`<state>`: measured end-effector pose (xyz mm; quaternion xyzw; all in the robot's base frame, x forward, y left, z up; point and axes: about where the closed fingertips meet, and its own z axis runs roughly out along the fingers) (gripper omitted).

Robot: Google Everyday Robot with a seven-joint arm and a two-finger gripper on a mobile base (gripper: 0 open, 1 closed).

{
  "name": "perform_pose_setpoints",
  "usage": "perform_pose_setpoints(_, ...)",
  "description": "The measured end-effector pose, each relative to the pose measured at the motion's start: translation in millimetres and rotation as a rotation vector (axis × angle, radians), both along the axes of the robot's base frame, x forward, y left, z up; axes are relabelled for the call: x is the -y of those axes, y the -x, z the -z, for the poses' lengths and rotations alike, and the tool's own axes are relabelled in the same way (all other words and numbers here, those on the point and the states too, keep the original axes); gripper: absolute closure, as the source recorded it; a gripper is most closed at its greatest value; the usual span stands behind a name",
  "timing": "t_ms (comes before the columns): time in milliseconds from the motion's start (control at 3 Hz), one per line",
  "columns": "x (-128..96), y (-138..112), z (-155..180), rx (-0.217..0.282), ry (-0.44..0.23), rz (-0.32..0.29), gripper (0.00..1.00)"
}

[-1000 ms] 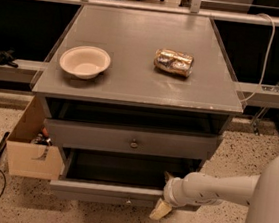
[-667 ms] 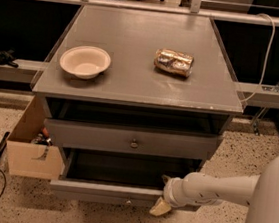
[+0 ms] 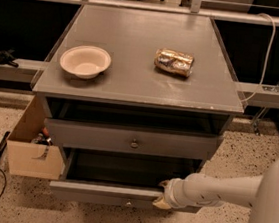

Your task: Open middle drawer

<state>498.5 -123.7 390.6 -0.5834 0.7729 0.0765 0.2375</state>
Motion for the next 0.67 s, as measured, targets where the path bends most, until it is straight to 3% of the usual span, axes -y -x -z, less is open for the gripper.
perform_pose_setpoints(333, 6.6, 14.0, -7.8, -0.001, 0.012, -0.003, 0.96)
perform_pose_setpoints(667, 6.6, 14.1, -8.8, 0.0, 0.012, -0.003, 1.0)
